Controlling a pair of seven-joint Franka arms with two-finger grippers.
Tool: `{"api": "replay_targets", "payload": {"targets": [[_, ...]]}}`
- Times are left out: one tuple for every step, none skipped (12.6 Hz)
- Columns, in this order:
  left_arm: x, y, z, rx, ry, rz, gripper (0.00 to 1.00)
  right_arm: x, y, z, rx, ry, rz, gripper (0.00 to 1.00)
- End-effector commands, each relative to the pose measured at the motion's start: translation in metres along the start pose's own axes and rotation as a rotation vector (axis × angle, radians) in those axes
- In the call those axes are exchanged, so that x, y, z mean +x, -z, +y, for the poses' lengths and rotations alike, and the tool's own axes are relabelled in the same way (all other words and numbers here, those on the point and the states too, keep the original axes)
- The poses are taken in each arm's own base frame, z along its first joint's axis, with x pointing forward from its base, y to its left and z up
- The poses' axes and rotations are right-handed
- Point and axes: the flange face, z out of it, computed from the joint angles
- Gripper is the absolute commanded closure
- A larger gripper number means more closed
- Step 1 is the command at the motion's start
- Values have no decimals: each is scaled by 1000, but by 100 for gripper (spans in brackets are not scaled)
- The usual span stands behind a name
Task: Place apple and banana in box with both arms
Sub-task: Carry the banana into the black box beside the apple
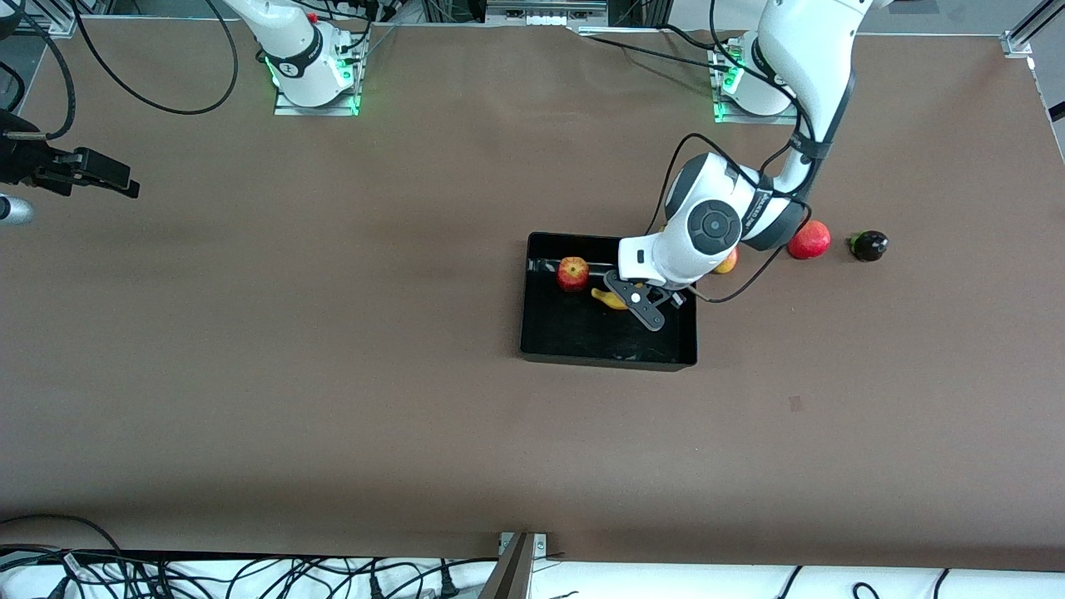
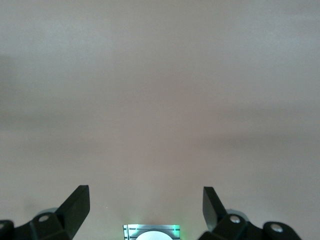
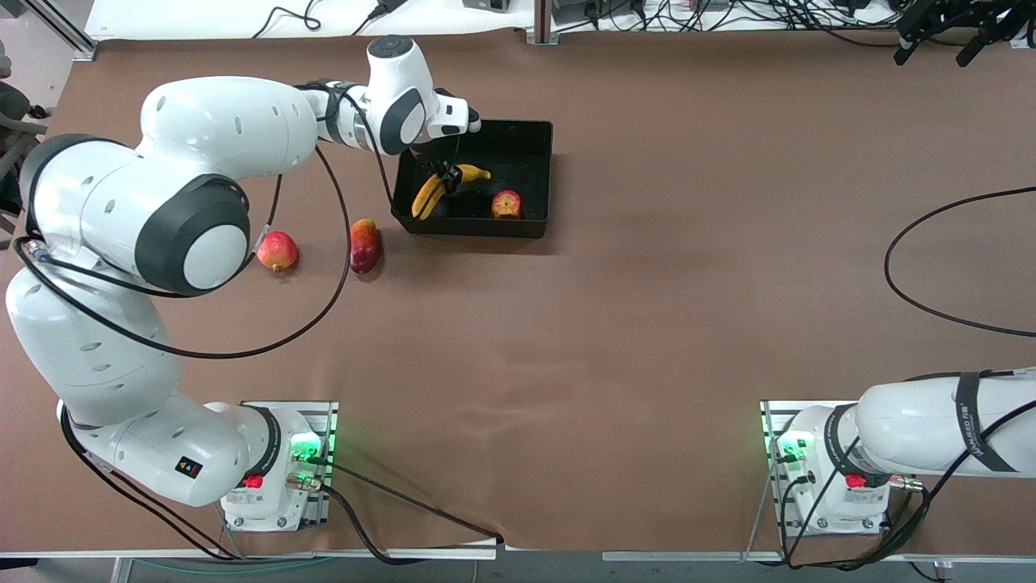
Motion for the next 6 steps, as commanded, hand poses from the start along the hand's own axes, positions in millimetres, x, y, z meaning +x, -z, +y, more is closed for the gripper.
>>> {"api": "replay_targets", "payload": {"targets": [[8,-24,1,-2,-14,-9,100,-1,5,2,11,-1,-5,0],[10,-23,-1,5,-15,7,100,-1,5,2,11,-1,-5,0],[20,-11,-2,14,-21,34,100,-1,5,2,11,1,-5,0],[26,-6,-3,26,-42,40,100,-1,5,2,11,1,-5,0],[26,-6,-3,36,-68,38,100,-1,5,2,11,1,-5,0],[27,-6,-3,40,-83,37,100,-1,5,2,11,1,-5,0]]}}
